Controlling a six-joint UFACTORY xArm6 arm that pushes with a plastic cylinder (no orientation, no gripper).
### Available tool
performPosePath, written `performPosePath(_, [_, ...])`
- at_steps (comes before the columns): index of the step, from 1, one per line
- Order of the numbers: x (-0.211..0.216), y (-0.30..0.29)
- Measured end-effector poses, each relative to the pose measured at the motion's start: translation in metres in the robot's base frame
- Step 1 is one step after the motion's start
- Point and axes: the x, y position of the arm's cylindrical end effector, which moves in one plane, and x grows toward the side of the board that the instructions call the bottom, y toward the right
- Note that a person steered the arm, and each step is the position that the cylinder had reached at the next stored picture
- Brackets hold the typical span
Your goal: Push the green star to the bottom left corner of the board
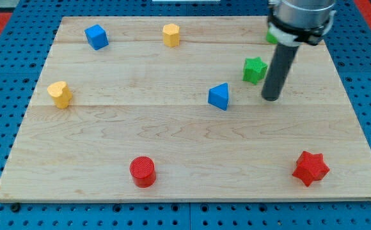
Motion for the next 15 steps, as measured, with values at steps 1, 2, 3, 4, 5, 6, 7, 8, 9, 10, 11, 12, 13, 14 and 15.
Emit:
performPosePath(1, [0.040, -0.077])
performPosePath(2, [0.019, -0.160])
performPosePath(3, [-0.002, -0.108])
performPosePath(4, [-0.005, -0.017])
performPosePath(5, [-0.006, 0.045])
performPosePath(6, [-0.006, -0.004])
performPosePath(7, [-0.024, -0.024])
performPosePath(8, [-0.041, 0.037])
performPosePath(9, [-0.083, 0.052])
performPosePath(10, [-0.106, -0.014])
performPosePath(11, [-0.063, -0.111])
performPosePath(12, [-0.062, -0.146])
performPosePath(13, [-0.106, -0.106])
performPosePath(14, [-0.087, 0.004])
performPosePath(15, [-0.072, 0.018])
